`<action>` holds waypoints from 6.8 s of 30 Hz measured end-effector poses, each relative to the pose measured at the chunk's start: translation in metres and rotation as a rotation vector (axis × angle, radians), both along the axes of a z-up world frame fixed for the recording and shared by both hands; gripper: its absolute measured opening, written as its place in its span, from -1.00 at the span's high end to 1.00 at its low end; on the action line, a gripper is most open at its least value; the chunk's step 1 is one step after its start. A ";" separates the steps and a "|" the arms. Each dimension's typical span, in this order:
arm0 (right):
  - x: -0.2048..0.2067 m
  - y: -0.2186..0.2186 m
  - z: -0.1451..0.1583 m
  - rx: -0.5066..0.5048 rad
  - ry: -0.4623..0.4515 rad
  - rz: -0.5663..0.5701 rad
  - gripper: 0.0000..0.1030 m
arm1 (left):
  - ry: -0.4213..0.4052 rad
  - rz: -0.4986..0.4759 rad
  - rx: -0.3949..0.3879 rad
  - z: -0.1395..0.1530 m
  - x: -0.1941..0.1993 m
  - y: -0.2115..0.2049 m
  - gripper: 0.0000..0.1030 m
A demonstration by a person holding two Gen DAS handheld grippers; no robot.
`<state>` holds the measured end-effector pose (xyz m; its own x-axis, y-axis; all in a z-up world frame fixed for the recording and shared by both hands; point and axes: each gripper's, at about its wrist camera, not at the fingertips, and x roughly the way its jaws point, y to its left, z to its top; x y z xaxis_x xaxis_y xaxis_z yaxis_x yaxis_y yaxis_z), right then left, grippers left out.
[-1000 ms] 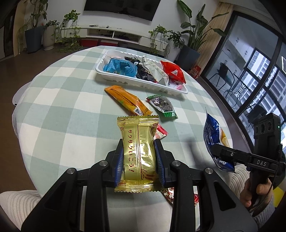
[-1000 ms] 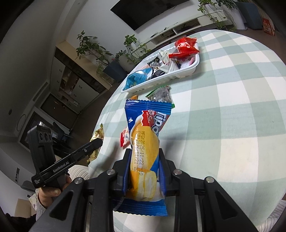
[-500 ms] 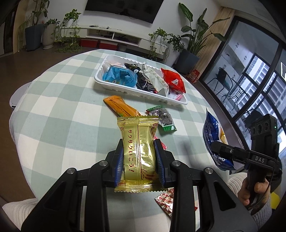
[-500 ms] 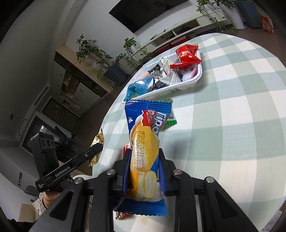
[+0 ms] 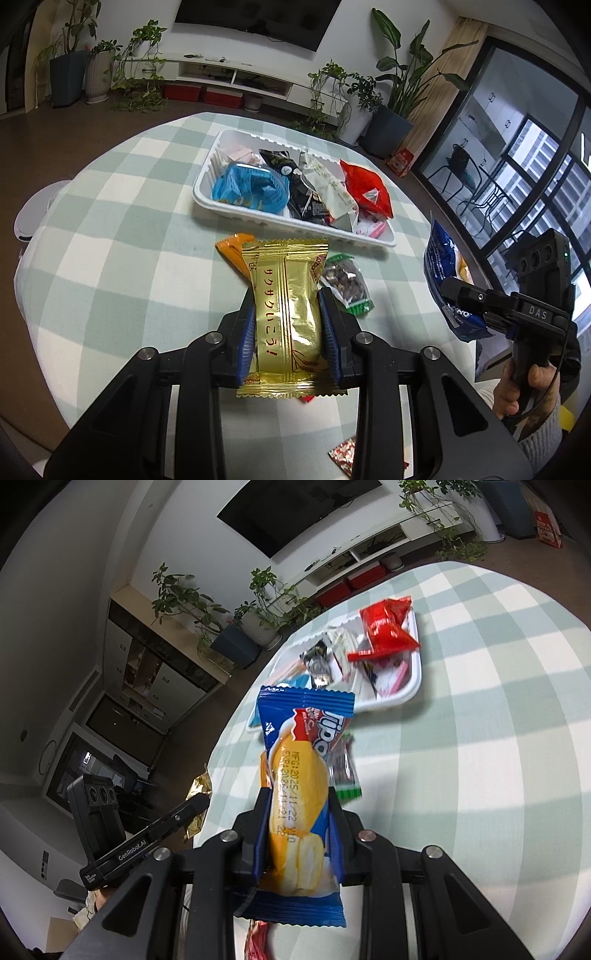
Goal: Organize snacks
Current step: 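Carry the gold wafer and blue Tipo pack over the white tray with both grippers, then lower both snacks into the tray, open both grippers and withdraw, then grasp the orange bar with the left gripper while the right gripper grasps the green-edged nut bag, then carry the orange bar and nut bag over the white tray with both grippers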
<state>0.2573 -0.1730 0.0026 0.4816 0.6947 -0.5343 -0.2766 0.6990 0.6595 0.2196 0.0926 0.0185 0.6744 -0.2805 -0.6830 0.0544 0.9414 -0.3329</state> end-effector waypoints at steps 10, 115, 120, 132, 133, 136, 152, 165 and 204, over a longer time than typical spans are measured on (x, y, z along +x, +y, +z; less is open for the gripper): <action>0.055 0.004 0.013 0.011 -0.014 -0.024 0.43 | -0.010 0.002 0.023 0.017 0.056 0.013 0.43; -0.007 0.074 -0.020 -0.374 -0.194 0.035 -0.10 | 0.107 0.103 0.044 -0.038 0.033 -0.006 -0.03; 0.001 0.079 -0.025 -0.403 -0.190 0.042 -0.10 | 0.115 0.107 0.037 -0.041 0.044 -0.005 -0.03; 0.015 0.089 -0.038 -0.455 -0.162 0.066 -0.10 | 0.137 0.116 0.031 -0.051 0.061 -0.003 -0.04; 0.015 0.090 -0.039 -0.457 -0.159 0.067 -0.10 | 0.138 0.116 0.031 -0.051 0.062 -0.002 -0.04; 0.017 0.089 -0.040 -0.458 -0.155 0.069 -0.10 | 0.142 0.114 0.032 -0.053 0.064 -0.003 -0.04; 0.020 0.094 -0.042 -0.471 -0.147 0.094 -0.15 | 0.153 0.111 0.034 -0.060 0.074 -0.009 -0.12; 0.024 0.105 -0.042 -0.518 -0.166 0.118 -0.20 | 0.163 0.115 0.078 -0.063 0.086 -0.017 -0.12; 0.025 0.077 -0.037 -0.313 -0.099 0.100 0.40 | 0.071 0.088 0.194 -0.053 0.066 -0.008 0.53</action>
